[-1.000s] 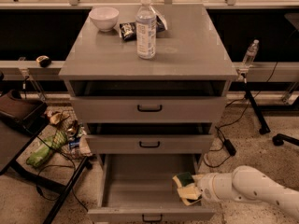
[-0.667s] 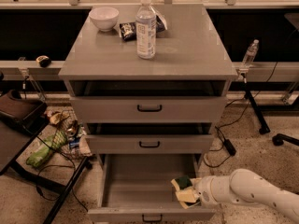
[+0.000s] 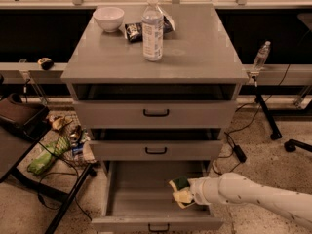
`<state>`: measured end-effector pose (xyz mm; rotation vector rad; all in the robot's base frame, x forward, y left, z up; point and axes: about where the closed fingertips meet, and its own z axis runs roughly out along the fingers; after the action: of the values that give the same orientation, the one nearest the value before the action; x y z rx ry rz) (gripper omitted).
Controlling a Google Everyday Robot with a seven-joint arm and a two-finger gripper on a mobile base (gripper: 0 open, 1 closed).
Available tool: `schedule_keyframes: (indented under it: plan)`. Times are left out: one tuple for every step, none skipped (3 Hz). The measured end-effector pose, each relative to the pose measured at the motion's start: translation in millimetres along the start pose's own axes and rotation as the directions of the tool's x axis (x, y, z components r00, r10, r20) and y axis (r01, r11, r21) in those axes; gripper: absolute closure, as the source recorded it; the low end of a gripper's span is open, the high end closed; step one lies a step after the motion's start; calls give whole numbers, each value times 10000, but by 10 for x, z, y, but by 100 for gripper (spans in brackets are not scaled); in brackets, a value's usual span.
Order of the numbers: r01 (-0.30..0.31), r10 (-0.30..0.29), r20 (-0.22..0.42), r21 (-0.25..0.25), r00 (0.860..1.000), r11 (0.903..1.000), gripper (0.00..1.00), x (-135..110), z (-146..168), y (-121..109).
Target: Place sponge into bottom drawer
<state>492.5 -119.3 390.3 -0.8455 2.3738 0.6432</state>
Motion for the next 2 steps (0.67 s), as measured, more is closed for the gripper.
schedule_keyframes:
  plan:
    - [741, -738, -71, 1075, 9972, 9914, 100, -190, 887, -544]
    - [1157, -1137, -232, 1292, 9932, 9848, 100, -276, 1523, -830]
